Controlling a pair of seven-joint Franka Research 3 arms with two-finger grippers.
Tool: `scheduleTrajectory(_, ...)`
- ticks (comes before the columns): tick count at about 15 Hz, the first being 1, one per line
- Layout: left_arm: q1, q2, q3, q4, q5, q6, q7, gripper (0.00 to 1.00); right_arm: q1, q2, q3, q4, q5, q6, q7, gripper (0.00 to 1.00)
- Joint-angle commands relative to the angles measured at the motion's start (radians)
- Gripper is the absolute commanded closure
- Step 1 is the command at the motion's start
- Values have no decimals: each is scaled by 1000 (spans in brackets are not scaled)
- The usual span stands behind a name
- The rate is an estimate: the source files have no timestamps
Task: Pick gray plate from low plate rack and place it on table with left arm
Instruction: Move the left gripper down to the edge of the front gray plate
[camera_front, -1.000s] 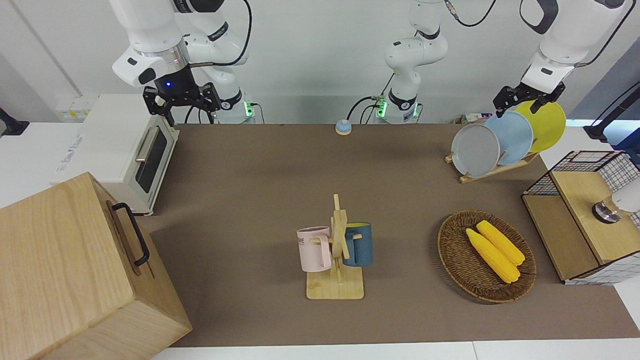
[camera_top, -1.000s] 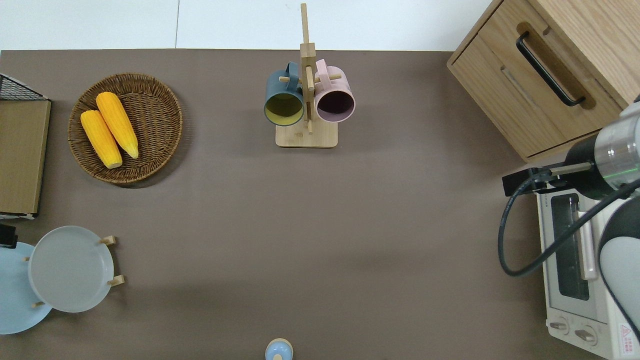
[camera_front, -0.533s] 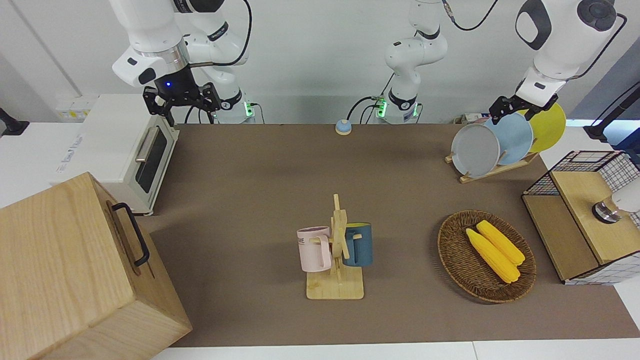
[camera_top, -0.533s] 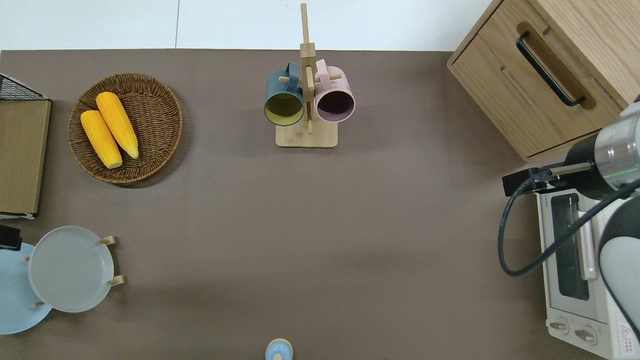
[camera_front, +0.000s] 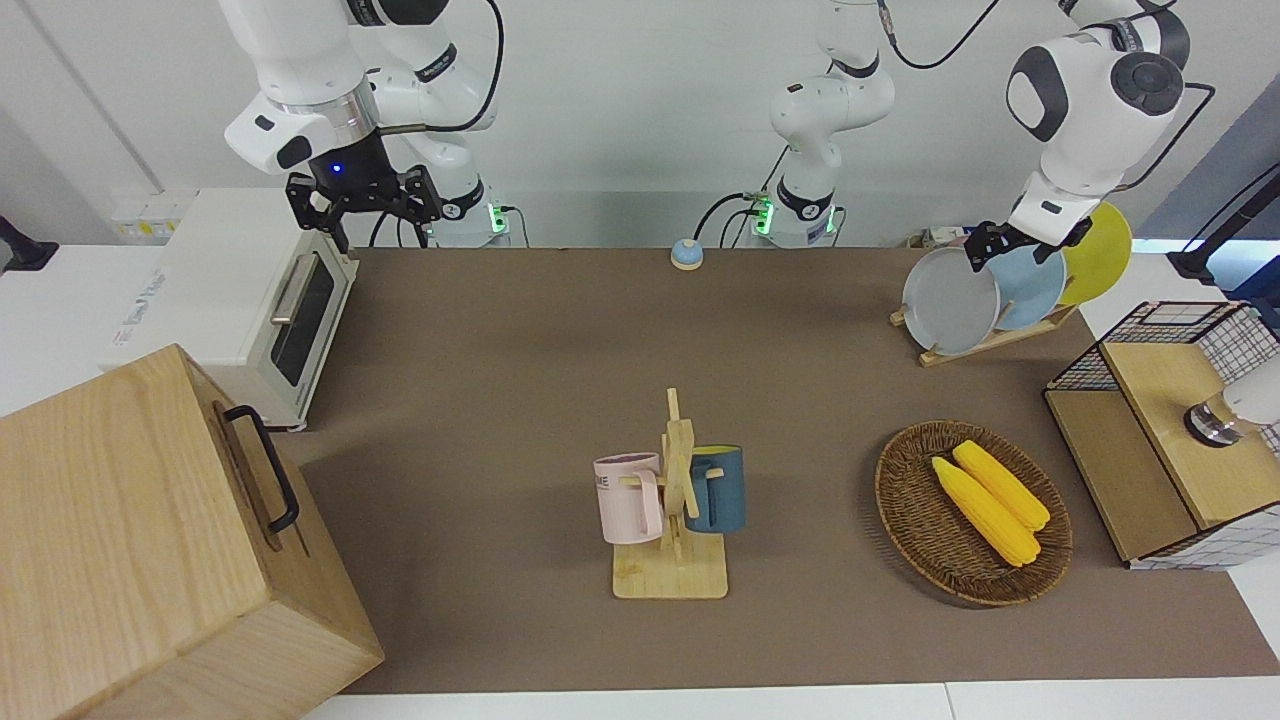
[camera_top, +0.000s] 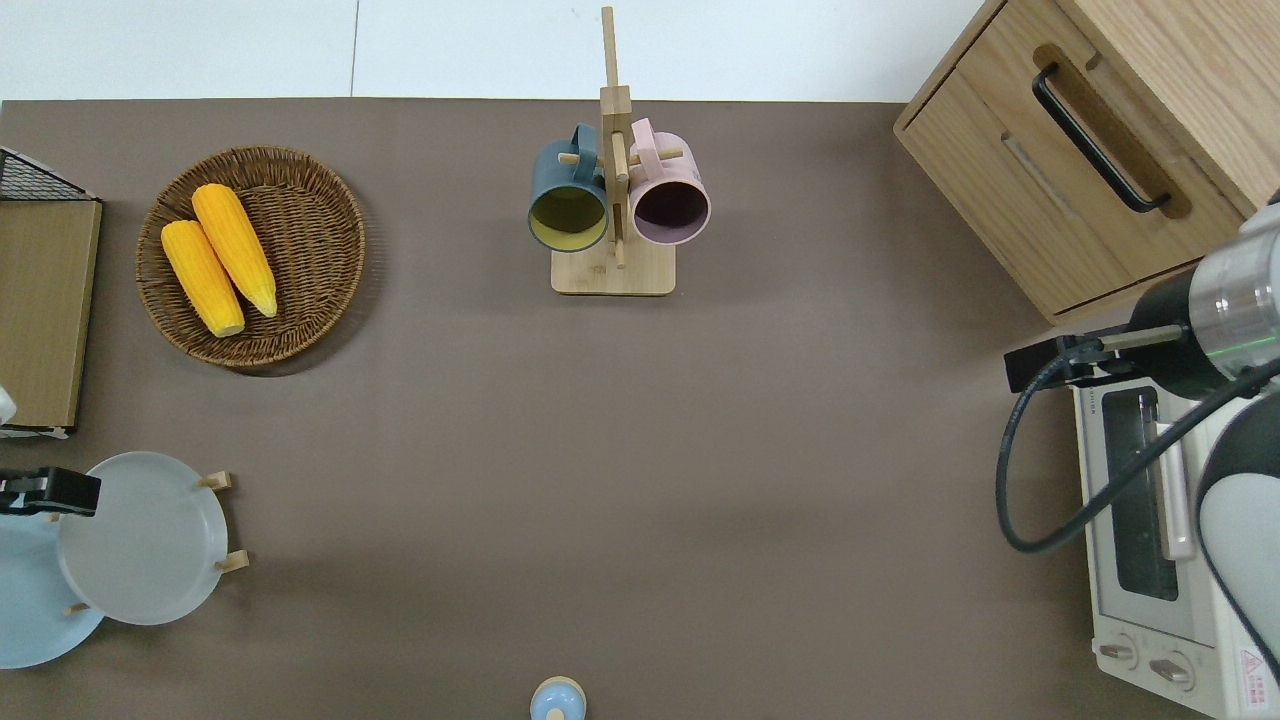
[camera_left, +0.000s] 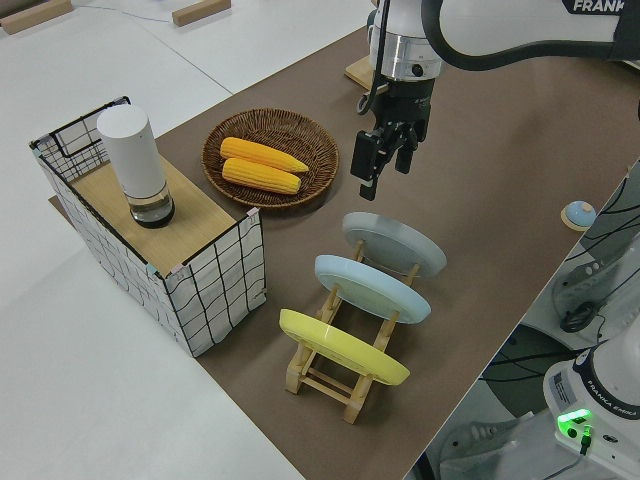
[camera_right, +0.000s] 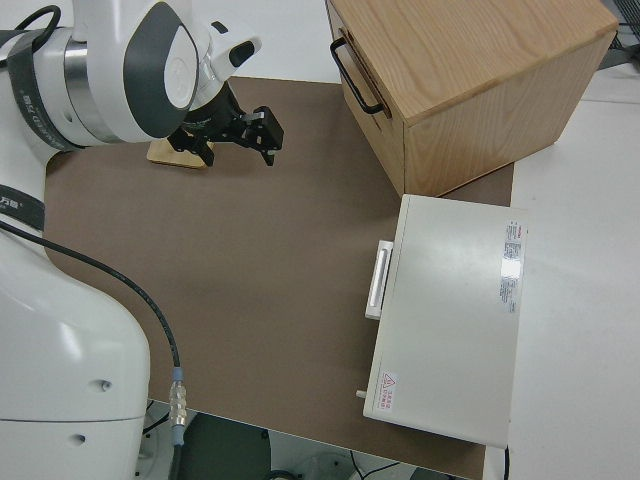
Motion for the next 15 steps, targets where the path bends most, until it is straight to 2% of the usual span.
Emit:
scheduleTrajectory(1,16,-41,0,-101,17,83,1,0,-19,-3,18,9,-2,-14,13,17)
scheduleTrajectory(4,29,-55,10,-188,17,176,1,0,-19,-3,18,9,-2,-14,13,17)
scheduleTrajectory(11,38,-55,16,-293,17,302,1,9,-19,-3,18,9,-2,-14,13,17)
scheduleTrajectory(13,38,-55,16,-299,17,302,1,75,-19,-3,18,9,-2,-14,13,17)
scheduleTrajectory(15,38,-55,16,-300,17,299,1,269,-19,-3,18,9,-2,-14,13,17)
